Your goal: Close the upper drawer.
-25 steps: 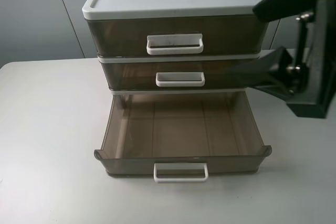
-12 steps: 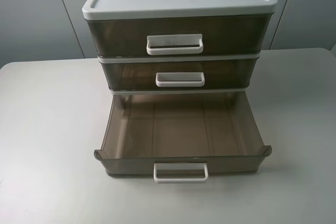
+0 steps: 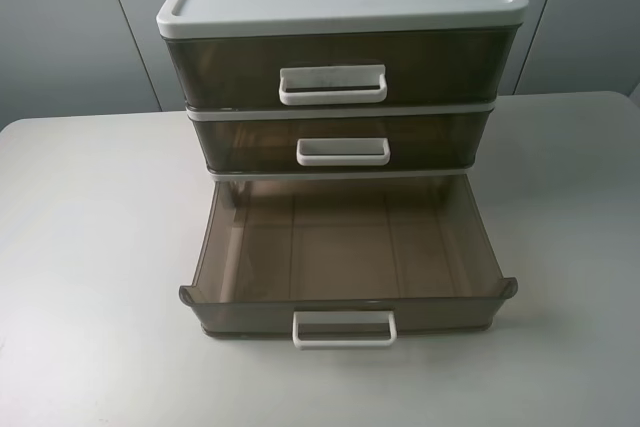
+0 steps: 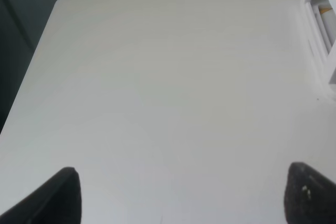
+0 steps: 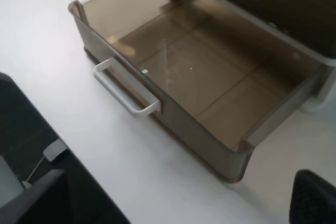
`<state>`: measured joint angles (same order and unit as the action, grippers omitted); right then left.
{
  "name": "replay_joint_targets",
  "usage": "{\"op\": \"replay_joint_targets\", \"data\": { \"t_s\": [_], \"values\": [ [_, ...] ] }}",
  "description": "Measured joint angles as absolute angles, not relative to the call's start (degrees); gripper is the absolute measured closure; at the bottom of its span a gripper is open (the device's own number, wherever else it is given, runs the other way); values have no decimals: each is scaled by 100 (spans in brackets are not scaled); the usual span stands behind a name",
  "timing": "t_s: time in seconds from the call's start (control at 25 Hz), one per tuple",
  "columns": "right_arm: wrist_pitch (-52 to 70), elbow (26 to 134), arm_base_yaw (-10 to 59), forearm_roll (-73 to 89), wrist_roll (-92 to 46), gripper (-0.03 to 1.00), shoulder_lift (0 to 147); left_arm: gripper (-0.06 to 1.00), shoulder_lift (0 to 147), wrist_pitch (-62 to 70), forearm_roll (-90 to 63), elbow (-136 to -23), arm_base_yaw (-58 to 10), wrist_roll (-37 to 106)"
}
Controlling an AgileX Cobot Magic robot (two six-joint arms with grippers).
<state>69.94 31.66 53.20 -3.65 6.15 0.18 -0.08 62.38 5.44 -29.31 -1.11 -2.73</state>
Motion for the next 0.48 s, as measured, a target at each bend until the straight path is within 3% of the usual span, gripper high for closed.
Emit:
{"op": "replay_joint_targets", "data": {
  "t_s": [0.28,0.48],
  "values": [
    [6927,3140,5260,-466,910,34,18,20,-8,6238,544,-2931,-111,-273],
    [6393,2940,4317,-497,1050,34,14,20,-8,6238,544,-2931,-111,-273]
  ]
}}
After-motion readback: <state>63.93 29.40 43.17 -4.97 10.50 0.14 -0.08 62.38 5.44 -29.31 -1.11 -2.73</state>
